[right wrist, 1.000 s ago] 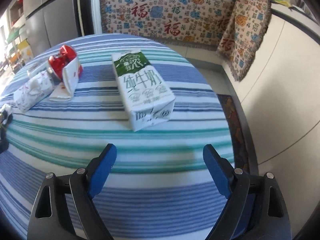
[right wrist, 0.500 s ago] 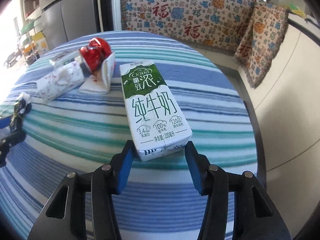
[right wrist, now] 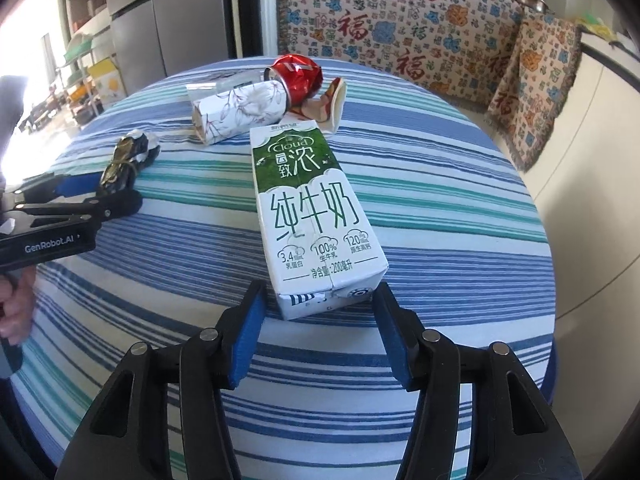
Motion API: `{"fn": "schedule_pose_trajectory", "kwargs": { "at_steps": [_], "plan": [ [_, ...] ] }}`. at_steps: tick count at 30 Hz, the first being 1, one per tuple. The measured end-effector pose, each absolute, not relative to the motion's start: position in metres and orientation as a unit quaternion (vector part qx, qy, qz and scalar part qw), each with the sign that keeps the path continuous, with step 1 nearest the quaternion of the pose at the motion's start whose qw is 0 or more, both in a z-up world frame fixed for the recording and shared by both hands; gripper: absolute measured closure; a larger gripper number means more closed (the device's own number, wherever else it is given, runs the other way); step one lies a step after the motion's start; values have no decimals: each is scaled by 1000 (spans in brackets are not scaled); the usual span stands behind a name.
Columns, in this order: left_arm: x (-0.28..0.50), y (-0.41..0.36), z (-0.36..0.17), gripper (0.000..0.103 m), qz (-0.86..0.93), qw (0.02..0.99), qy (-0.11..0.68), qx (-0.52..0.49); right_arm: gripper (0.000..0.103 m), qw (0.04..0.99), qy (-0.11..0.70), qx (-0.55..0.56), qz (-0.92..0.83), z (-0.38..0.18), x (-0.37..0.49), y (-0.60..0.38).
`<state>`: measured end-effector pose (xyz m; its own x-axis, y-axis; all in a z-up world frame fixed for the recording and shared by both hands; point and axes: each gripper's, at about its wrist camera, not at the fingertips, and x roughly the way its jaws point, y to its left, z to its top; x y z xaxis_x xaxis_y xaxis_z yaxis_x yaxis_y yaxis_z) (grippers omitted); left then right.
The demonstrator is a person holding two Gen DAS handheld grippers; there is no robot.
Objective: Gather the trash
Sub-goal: 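Lift the gold wrapper with the left tool while the right tool grasps the white-green milk carton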
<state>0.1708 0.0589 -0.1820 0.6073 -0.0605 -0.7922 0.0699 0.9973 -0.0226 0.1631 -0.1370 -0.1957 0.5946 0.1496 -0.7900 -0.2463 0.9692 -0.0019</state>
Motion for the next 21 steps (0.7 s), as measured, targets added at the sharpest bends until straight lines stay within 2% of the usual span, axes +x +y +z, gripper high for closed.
{"fn": "schedule_pose_trajectory", "kwargs": {
  "at_steps": [10, 12, 13, 21],
  "plan": [
    [168, 60, -182, 37, -41, 896, 442, 8, 33, 886, 442, -52, 129, -197, 156, -134],
    [165, 64, -182, 35, -44, 895, 443, 17, 31, 882, 448, -53, 135, -196, 153, -136],
    [163, 69, -182, 30, -41, 893, 448, 17, 31, 880, 451, -56, 138, -196, 151, -137],
    [148, 105, -176, 31, -64, 871, 488, 11, 29, 873, 456, -69, 157, -173, 138, -148]
  ]
}}
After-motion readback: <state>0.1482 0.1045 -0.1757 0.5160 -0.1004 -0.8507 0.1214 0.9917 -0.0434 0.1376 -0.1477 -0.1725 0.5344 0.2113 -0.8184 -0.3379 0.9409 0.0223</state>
